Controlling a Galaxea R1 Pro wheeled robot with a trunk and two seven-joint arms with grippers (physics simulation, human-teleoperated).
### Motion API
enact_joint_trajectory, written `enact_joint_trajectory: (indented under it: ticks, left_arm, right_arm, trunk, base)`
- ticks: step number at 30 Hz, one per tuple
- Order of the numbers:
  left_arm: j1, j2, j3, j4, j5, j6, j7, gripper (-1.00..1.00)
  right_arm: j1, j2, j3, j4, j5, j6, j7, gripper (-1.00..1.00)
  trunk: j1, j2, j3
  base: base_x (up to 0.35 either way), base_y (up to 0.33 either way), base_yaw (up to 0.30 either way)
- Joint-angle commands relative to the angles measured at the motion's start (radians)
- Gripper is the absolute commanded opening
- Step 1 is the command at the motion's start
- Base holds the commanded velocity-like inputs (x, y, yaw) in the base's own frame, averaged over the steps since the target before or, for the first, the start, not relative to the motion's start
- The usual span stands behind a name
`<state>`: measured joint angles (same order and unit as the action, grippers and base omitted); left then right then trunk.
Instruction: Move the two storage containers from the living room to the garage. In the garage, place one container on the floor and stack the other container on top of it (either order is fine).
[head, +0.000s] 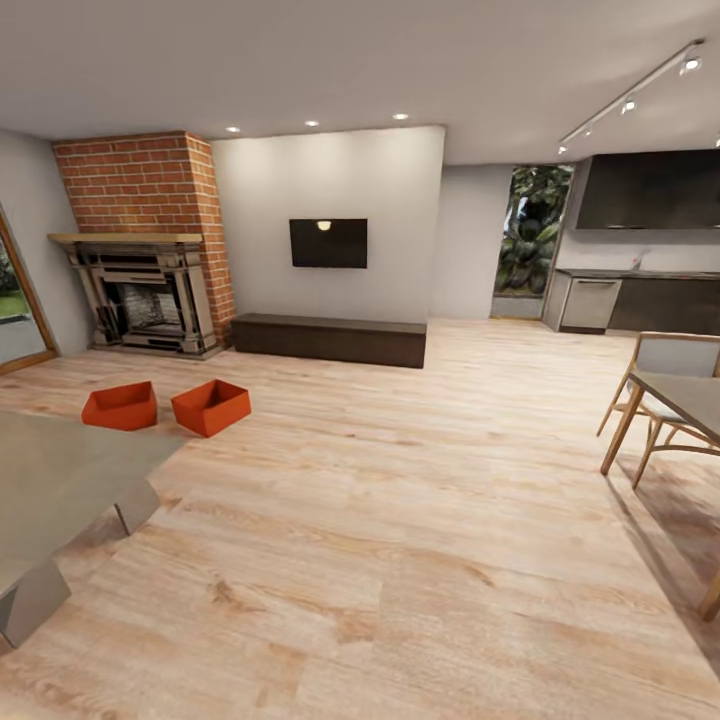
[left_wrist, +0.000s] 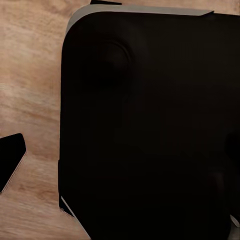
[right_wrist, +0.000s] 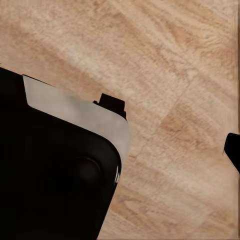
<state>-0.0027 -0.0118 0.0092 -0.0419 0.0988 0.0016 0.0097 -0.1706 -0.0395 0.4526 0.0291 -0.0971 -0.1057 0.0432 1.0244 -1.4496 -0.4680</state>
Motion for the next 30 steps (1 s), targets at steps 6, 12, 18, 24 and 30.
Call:
enact_joint_trajectory:
  ticks: [6, 12, 18, 24, 30]
  left_arm:
    - [0.0, 0.0, 0.0, 0.0, 0.011, 0.003, 0.001, 1.0]
    - [0.0, 0.0, 0.0, 0.0, 0.01, 0.003, 0.001, 1.0]
    - [0.0, 0.0, 0.0, 0.0, 0.011, 0.003, 0.002, 1.0]
    - [0.0, 0.0, 0.0, 0.0, 0.011, 0.004, 0.003, 1.0]
    - [0.0, 0.0, 0.0, 0.0, 0.011, 0.004, 0.003, 1.0]
  right_arm:
    - [-0.001, 0.001, 0.006, 0.003, -0.01, -0.007, 0.005, 1.0]
    - [-0.001, 0.0, 0.006, 0.003, -0.01, -0.007, 0.006, 1.0]
    - [-0.001, 0.0, 0.006, 0.003, -0.01, -0.008, 0.006, 1.0]
    - [-0.001, 0.0, 0.006, 0.003, -0.011, -0.007, 0.006, 1.0]
    - [-0.002, 0.001, 0.004, 0.003, -0.016, -0.005, 0.005, 1.0]
  trunk:
    - [0.001, 0.0, -0.001]
    - [0.001, 0.0, -0.001]
    - [0.001, 0.0, -0.001]
    - [0.001, 0.0, -0.001]
    - [0.001, 0.0, -0.001]
  base:
    - [0.333, 0.066, 0.0]
    - [0.333, 0.024, 0.0]
    - [0.333, 0.003, 0.0]
    - [0.333, 0.001, 0.0]
    - [0.333, 0.0, 0.0]
